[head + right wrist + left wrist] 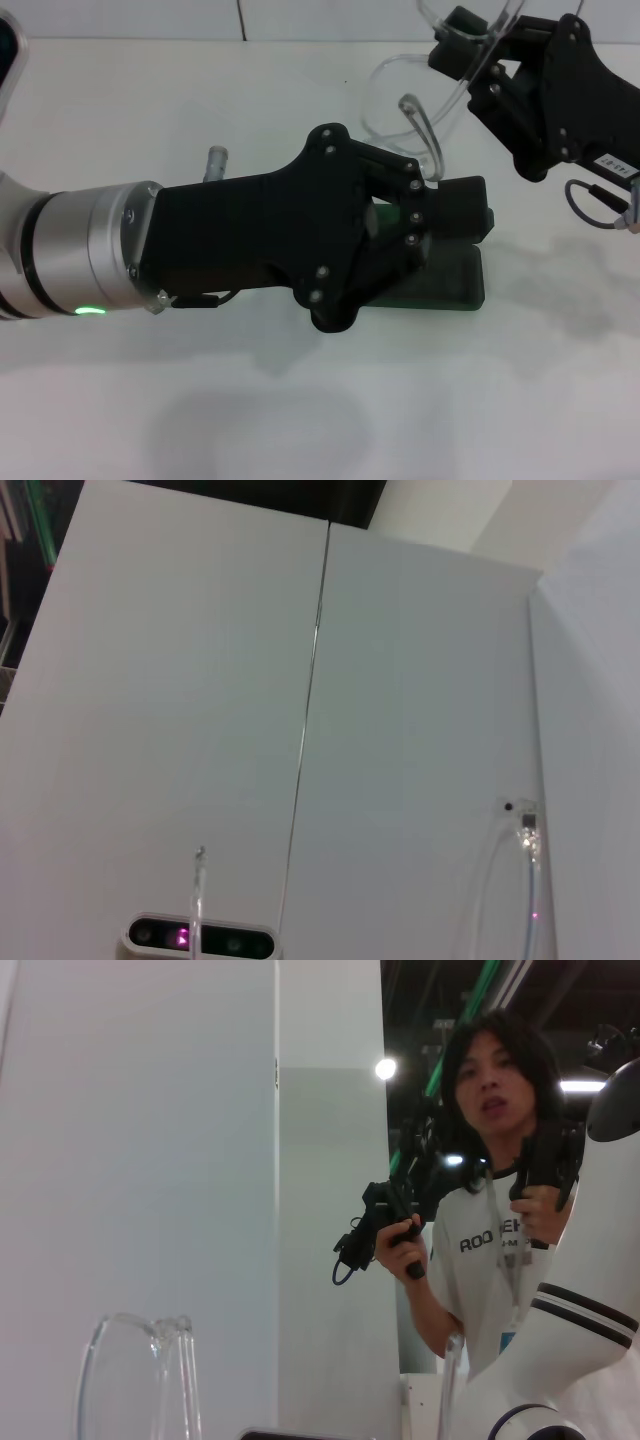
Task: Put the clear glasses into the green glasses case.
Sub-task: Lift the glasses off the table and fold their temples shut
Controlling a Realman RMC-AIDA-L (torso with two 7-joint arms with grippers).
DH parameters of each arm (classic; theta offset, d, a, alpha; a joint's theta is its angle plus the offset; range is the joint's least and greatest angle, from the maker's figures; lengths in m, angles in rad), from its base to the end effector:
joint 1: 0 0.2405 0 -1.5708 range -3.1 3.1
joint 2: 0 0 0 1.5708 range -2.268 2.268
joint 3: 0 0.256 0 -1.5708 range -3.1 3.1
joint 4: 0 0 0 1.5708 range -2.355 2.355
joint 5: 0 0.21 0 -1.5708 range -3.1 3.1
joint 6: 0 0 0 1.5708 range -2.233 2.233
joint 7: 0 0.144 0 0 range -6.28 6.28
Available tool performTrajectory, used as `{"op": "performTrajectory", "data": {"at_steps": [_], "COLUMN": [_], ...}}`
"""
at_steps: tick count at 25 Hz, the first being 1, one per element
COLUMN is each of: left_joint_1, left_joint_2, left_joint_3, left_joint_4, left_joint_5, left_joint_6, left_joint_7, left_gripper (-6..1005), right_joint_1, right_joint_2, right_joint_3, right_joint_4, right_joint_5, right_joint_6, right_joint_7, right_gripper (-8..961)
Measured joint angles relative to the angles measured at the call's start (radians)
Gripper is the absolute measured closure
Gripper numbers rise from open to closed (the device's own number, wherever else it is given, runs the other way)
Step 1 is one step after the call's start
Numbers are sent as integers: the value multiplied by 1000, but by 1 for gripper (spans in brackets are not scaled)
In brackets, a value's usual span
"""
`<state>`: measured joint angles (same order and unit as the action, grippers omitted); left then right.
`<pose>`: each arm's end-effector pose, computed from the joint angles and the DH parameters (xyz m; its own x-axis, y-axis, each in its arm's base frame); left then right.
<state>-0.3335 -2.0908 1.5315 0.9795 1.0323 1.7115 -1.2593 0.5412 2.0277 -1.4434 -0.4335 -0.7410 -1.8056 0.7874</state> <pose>-0.1267 0.2587 -0.0085 0.4860 0.0121 0.8739 -0.0729 -0.9959 0.0544 0.1673 0.3089 0.0110 0.3319 0.2520 -0.9090 -0.0829 -0.9521 -0.2942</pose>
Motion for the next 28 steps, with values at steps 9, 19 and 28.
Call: {"op": "performTrajectory", "data": {"at_steps": [9, 19, 28], "left_joint_1": [3, -2, -24], "left_joint_2": [0, 0, -1], "left_joint_3": [-13, -50, -53], "left_joint_4": [-3, -22, -58], "left_joint_5": [-3, -27, -31], "left_joint_6": [0, -1, -2], "left_joint_7": [0, 0, 0], "left_gripper": [977, 977, 977], "right_joint_1": [-6, -6, 3], "right_joint_2": [-1, -3, -1], "right_joint_3": [-8, -45, -74], "right_joint_4": [-1, 4, -4], "right_joint_5": [-2, -6, -24], "right_joint_6": [-3, -1, -1], "right_joint_7": [-3, -4, -3], "right_gripper": [841, 841, 841]}}
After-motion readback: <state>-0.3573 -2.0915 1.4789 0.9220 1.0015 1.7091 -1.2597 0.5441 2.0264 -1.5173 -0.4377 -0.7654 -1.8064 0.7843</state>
